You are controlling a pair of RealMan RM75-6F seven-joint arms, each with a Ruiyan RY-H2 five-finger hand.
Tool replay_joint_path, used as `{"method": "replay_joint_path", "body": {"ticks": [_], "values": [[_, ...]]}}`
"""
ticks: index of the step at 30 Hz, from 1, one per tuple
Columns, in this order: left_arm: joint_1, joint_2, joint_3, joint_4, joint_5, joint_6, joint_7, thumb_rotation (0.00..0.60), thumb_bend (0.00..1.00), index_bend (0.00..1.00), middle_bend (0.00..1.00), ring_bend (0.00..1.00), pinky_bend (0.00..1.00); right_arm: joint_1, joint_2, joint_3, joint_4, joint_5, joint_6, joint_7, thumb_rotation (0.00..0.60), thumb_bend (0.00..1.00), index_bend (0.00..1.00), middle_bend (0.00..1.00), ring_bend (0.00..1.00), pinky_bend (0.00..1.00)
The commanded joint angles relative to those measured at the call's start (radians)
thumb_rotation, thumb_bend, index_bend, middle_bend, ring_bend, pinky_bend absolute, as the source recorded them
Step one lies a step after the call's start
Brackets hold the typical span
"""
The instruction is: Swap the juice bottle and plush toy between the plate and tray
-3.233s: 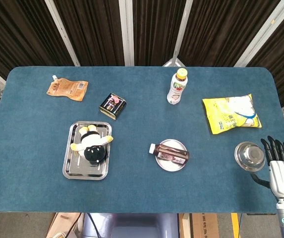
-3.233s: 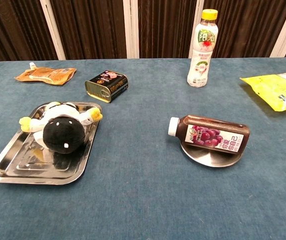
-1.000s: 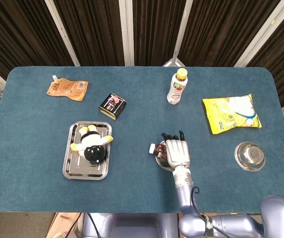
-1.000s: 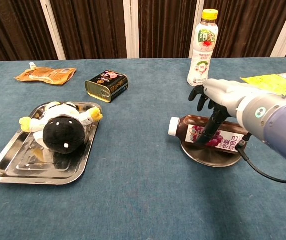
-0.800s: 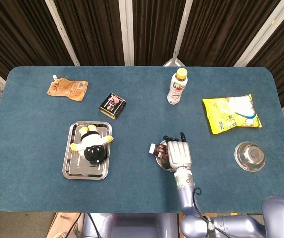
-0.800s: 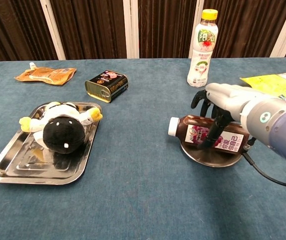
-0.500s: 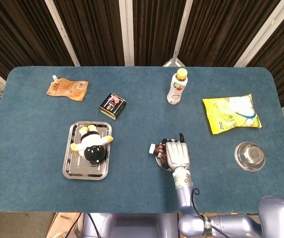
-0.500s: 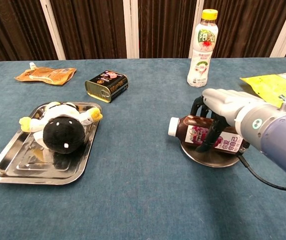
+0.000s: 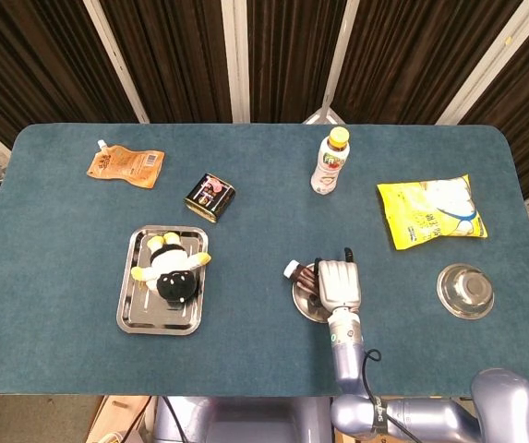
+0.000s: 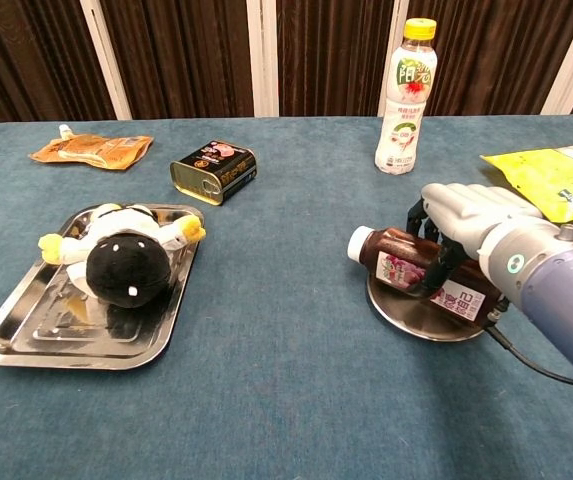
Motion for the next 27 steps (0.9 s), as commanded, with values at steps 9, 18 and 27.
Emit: {"method": "replay_joint_path", "body": {"ticks": [9,18,27], "values": [[0.002,0.004,0.003,-0.003,0.006,0.001,-0.008,0.6,0.12,0.23,0.0,0.0,0.03,0.028,0.004,0.062,0.003,-0.07,-0.032,0.034,0.6,0.33,0.56,0.64,0.69,0.15],[0.003,0.002,-0.003,0.002,-0.008,0.001,-0.007,0.6,0.12,0.23,0.0,0.0,0.03,0.17,-0.053,0.181,0.174,-0.061,-0.191,0.042,0.6,0.34,0.57,0.64,0.69,0.15],[0.009,0.003,-0.003,0.001,-0.014,0.01,-0.001,0.6,0.12,0.23,0.0,0.0,0.03,0.335,-0.164,0.245,0.463,-0.052,-0.364,0.084,0.6,0.32,0.53,0.62,0.59,0.07]]}}
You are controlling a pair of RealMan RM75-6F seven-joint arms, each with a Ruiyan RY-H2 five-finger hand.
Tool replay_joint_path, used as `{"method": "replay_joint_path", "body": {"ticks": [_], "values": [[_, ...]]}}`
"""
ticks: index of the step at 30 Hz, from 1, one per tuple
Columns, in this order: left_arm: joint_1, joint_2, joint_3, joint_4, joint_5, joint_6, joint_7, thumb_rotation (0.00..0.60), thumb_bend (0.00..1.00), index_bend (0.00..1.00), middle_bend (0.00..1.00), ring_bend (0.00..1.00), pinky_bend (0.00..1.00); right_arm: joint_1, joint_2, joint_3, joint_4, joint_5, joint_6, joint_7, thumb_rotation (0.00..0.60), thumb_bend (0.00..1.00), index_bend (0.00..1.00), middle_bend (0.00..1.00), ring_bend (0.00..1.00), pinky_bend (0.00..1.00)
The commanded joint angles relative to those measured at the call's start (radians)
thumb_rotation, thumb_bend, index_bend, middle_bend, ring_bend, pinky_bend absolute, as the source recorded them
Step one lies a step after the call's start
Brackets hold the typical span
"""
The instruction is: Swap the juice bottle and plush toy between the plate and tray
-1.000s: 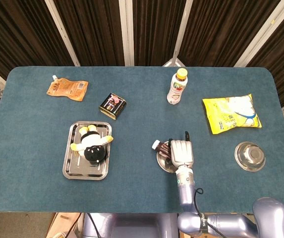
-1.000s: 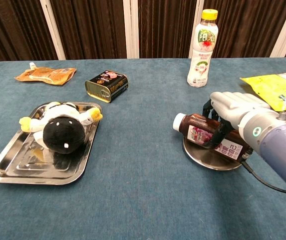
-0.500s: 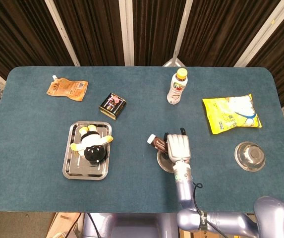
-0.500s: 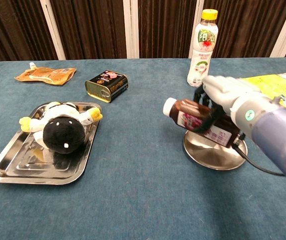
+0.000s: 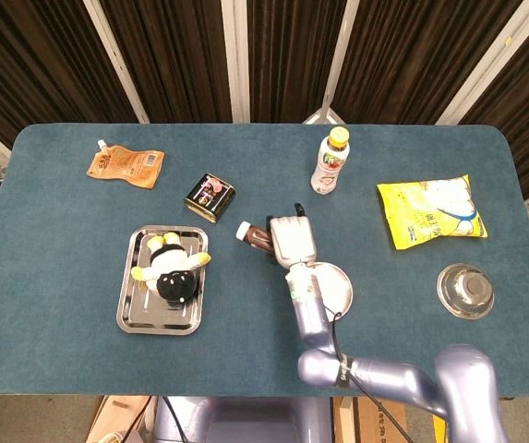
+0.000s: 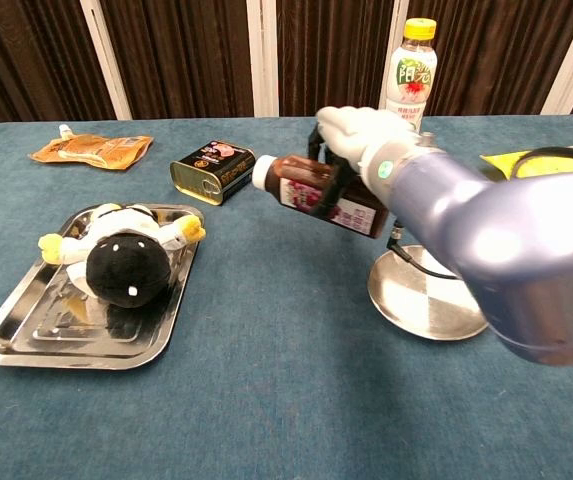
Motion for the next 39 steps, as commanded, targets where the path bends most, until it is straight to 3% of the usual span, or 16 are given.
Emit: {"method": "replay_joint_path", "body": {"ticks": [1,4,5,8,11,16,23,27,32,39], "values": [[0.003,0.001,0.0,-0.001,-0.001,0.003,0.0,0.6,0.12,0.23,0.0,0.0,0.03,0.079,-0.061,0.033,0.126,0.004,-0.082,0.033,0.6,0.3,0.49,0.59,0.55,0.05],[0.006,0.002,-0.001,-0.001,-0.004,0.008,-0.001,0.6,0.12,0.23,0.0,0.0,0.03,0.101,-0.081,0.038,0.179,0.016,-0.131,0.056,0.6,0.15,0.23,0.28,0.21,0.0],[0.007,0.002,-0.002,-0.001,-0.005,0.01,-0.001,0.6,0.12,0.23,0.0,0.0,0.03,0.103,-0.08,0.035,0.185,0.029,-0.152,0.056,0.6,0.1,0.13,0.14,0.08,0.0],[0.009,0.003,-0.001,-0.001,-0.004,0.011,0.0,0.6,0.12,0.23,0.0,0.0,0.03,0.104,-0.065,0.013,0.185,0.063,-0.183,0.024,0.6,0.04,0.02,0.0,0.0,0.0],[0.008,0.004,0.004,0.0,0.008,0.008,-0.002,0.6,0.12,0.23,0.0,0.0,0.03,0.091,-0.035,0.001,0.147,0.103,-0.192,0.0,0.6,0.03,0.0,0.0,0.0,0.0],[0.002,0.007,0.017,0.009,0.05,0.001,-0.024,0.6,0.12,0.22,0.0,0.0,0.03,0.026,0.105,-0.028,-0.07,0.15,-0.129,-0.046,0.6,0.03,0.0,0.0,0.0,0.0],[-0.001,0.002,0.043,0.041,0.164,0.03,-0.084,0.6,0.11,0.19,0.0,0.0,0.03,-0.181,0.387,-0.106,-0.469,0.05,0.059,0.029,0.6,0.03,0.01,0.0,0.0,0.0],[-0.017,-0.007,0.049,0.047,0.19,0.016,-0.076,0.6,0.1,0.19,0.0,0.0,0.03,-0.349,0.592,-0.197,-0.65,-0.077,0.118,0.159,0.6,0.03,0.01,0.0,0.0,0.0],[-0.08,0.009,0.034,0.024,0.189,-0.068,-0.054,0.6,0.1,0.17,0.0,0.0,0.03,-0.498,0.736,-0.312,-0.673,-0.233,0.153,0.314,0.6,0.03,0.04,0.0,0.0,0.0],[-0.241,0.068,-0.011,-0.051,0.154,-0.297,-0.003,0.6,0.06,0.16,0.0,0.0,0.03,-0.638,0.743,-0.428,-0.484,-0.46,0.204,0.55,0.6,0.03,0.04,0.0,0.0,0.0]]}}
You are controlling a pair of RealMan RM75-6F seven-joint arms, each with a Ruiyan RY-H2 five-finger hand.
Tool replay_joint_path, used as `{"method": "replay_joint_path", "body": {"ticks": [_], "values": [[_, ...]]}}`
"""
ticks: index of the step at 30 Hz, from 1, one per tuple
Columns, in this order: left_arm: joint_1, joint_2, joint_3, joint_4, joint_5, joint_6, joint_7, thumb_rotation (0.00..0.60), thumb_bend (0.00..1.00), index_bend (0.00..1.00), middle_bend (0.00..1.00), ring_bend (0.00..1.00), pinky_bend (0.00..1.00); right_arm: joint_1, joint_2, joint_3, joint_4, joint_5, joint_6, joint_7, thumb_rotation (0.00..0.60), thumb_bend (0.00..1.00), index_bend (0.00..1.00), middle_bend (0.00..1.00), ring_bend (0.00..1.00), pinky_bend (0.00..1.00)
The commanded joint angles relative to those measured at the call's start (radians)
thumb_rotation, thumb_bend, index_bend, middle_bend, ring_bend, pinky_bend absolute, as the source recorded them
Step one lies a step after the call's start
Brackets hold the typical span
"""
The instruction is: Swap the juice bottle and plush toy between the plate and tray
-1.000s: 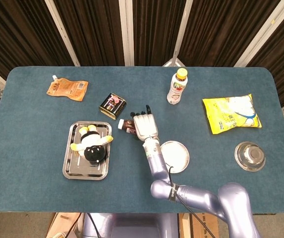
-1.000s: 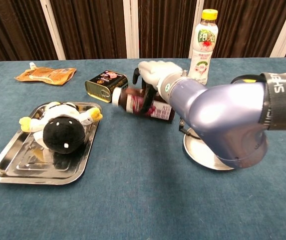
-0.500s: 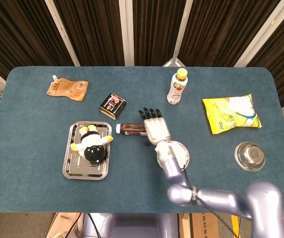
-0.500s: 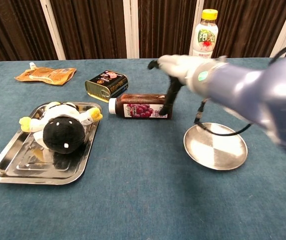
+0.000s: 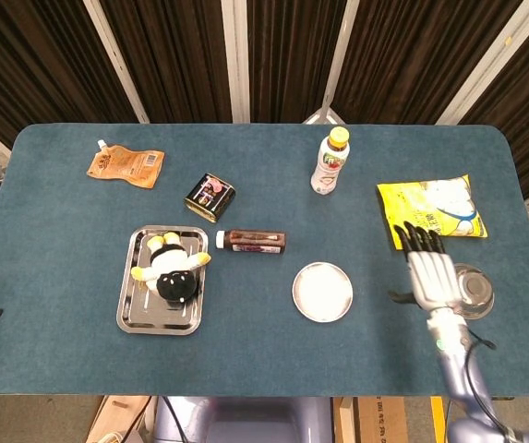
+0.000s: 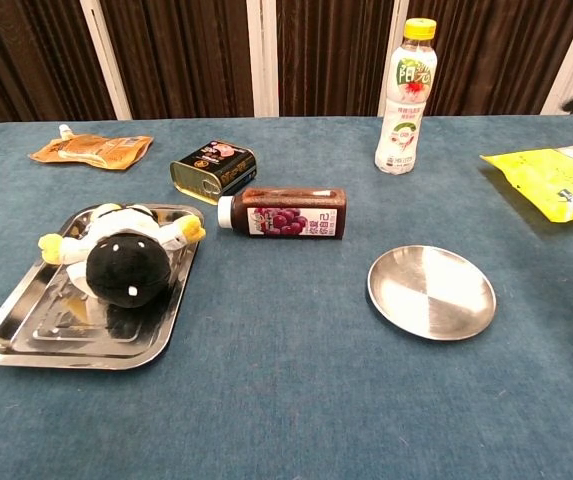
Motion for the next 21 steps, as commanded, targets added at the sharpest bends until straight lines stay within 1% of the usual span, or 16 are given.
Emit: {"method": "replay_joint_path", "body": {"ticks": [1,5,8,10,13,19,21], "values": [[-0.12,0.037,-0.037,-0.053,-0.034,-0.158,0.052,0.6,0.06,0.16,0.0,0.0,0.02,-0.111,0.007,-0.089,0.152,-0.147,0.062,0.166,0.6,0.03,0.04,0.0,0.0,0.0],[-0.221,0.01,-0.064,-0.065,-0.073,-0.275,0.121,0.6,0.04,0.16,0.0,0.0,0.0,-0.179,-0.021,-0.122,0.27,-0.23,0.113,0.293,0.6,0.03,0.04,0.01,0.0,0.0],[-0.285,-0.025,-0.071,-0.07,-0.102,-0.354,0.155,0.6,0.04,0.16,0.0,0.0,0.0,-0.215,-0.035,-0.138,0.33,-0.278,0.145,0.345,0.6,0.03,0.05,0.01,0.0,0.0],[-0.324,-0.049,-0.07,-0.069,-0.126,-0.409,0.172,0.6,0.04,0.16,0.0,0.0,0.0,-0.233,-0.043,-0.139,0.353,-0.294,0.16,0.364,0.6,0.02,0.05,0.01,0.0,0.0],[-0.371,-0.085,-0.062,-0.061,-0.17,-0.476,0.213,0.6,0.04,0.16,0.0,0.0,0.0,-0.244,-0.043,-0.126,0.363,-0.307,0.176,0.368,0.6,0.02,0.05,0.01,0.0,0.0],[-0.435,-0.185,-0.045,-0.003,-0.237,-0.536,0.296,0.6,0.04,0.16,0.0,0.0,0.0,-0.261,-0.037,-0.109,0.353,-0.312,0.179,0.373,0.6,0.03,0.05,0.01,0.0,0.0],[-0.462,-0.232,-0.036,0.034,-0.26,-0.566,0.32,0.6,0.04,0.16,0.0,0.0,0.0,-0.266,-0.034,-0.106,0.347,-0.313,0.176,0.374,0.6,0.03,0.05,0.01,0.0,0.0]]}}
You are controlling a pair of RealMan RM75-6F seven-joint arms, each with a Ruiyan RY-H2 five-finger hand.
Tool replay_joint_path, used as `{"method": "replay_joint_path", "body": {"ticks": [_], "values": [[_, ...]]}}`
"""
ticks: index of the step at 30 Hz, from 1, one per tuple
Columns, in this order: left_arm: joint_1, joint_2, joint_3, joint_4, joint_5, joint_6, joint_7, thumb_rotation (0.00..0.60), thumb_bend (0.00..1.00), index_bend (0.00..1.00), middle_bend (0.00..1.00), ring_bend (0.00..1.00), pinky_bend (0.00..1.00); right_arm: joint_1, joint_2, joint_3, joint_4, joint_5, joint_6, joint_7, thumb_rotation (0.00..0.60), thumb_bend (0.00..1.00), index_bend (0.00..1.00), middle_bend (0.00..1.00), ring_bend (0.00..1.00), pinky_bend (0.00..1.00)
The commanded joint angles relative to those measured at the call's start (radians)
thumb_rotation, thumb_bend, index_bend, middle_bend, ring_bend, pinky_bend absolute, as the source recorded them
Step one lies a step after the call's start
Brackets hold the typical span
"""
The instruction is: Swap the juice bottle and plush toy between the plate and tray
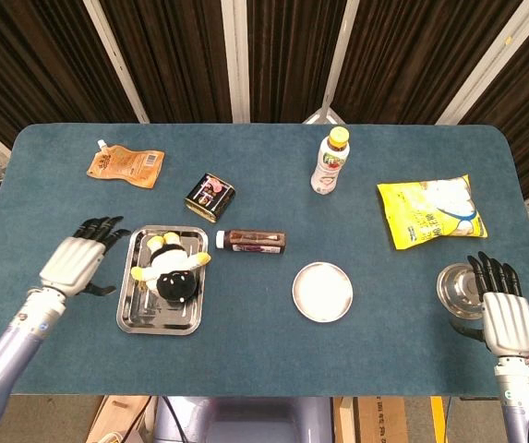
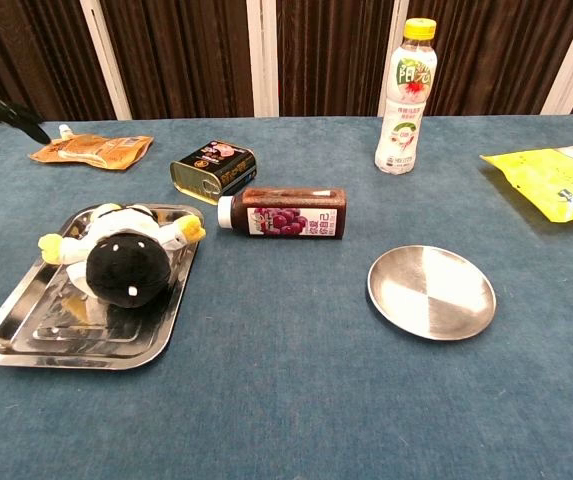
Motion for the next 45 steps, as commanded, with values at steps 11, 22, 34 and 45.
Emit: {"method": "replay_joint_path", "body": {"ticks": [11,22,34,45], "values": [[-0.132,-0.284,0.036,0.245,-0.055,-0.09,0.046,0.6,0.04,0.16,0.0,0.0,0.0,-0.025,0.016,0.038,-0.024,0.024,-0.02,-0.01,0.6,0.03,0.05,0.01,0.0,0.0],[-0.152,-0.402,0.064,0.368,0.015,-0.031,0.043,0.6,0.37,0.28,0.19,0.1,0.26,-0.036,0.018,0.062,-0.022,0.025,-0.045,0.011,0.6,0.03,0.06,0.02,0.0,0.0],[-0.129,-0.449,0.06,0.423,0.169,0.179,-0.024,0.6,0.62,0.5,0.49,0.37,0.5,-0.046,0.016,0.079,-0.025,0.029,-0.062,0.012,0.6,0.03,0.07,0.02,0.0,0.0],[-0.156,-0.413,0.062,0.244,0.368,0.307,-0.21,0.6,0.57,0.48,0.46,0.37,0.49,-0.055,0.015,0.095,-0.037,0.038,-0.067,0.007,0.6,0.03,0.07,0.02,0.01,0.0]]}}
